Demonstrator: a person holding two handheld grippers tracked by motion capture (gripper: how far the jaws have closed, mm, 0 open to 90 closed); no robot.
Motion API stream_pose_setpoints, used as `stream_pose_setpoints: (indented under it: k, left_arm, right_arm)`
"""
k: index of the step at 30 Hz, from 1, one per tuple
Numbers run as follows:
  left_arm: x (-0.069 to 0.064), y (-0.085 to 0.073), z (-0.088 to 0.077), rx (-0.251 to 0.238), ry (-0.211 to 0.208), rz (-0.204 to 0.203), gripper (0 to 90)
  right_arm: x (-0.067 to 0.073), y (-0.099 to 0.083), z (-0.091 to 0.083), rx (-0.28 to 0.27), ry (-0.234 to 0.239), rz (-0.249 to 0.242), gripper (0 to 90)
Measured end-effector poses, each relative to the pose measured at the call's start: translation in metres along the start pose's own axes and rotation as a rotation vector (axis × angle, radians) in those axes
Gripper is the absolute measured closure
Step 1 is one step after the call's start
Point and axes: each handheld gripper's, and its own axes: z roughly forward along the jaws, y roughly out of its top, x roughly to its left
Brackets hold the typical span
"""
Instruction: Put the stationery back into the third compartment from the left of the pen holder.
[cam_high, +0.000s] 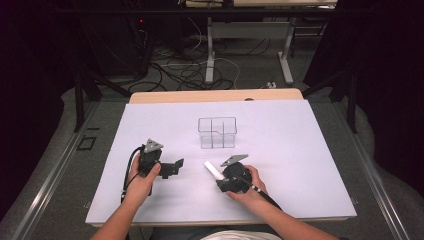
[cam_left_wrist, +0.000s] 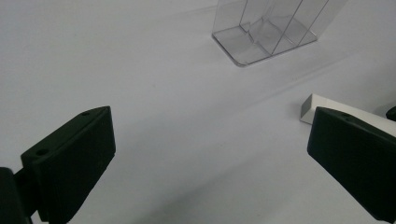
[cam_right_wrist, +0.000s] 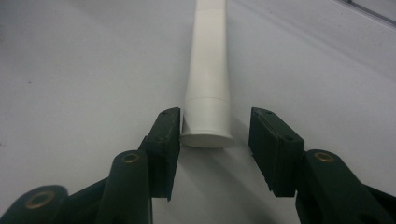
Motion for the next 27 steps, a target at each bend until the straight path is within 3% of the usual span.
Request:
stream_pose_setpoints:
  k: [3, 4, 8, 20, 24, 27]
  left_arm:
    - [0.0001, 0.0001, 0.0007, 0.002, -0.001, -0.003, 0.9]
    - [0.0001, 0.0001, 0.0007, 0.002, -0.001, -0.003, 0.9]
    - [0.0003, -0.0001, 0.0012, 0.004, -0.003, -0.003, 0.9]
    - [-0.0005, -0.0002, 0.0016, 0.008, -0.003, 0.004, 0.9]
    - [-0.0005, -0.0002, 0.0018, 0.007, -0.005, 0.004, 0.9]
    - [-0.001, -0.0004, 0.0021, 0.006, -0.006, -0.005, 0.9]
  right_arm:
    - [0.0013, 0.0004, -0.0003, 0.007, 0.0, 0.004, 54.9]
    - [-0.0003, 0.0008, 0.0, 0.008, -0.009, -0.028, 55.9]
    - [0.0, 0.0018, 0.0004, 0.007, -0.002, -0.025, 63.5]
    - [-0.0022, 0.003, 0.0001, 0.016, 0.015, -0.022, 63.8]
    - [-0.0015, 0.0028, -0.0003, 0.022, 0.017, -0.001, 63.6]
    - [-0.0022, 0.0036, 0.0001, 0.022, 0.019, -0.018, 62.9]
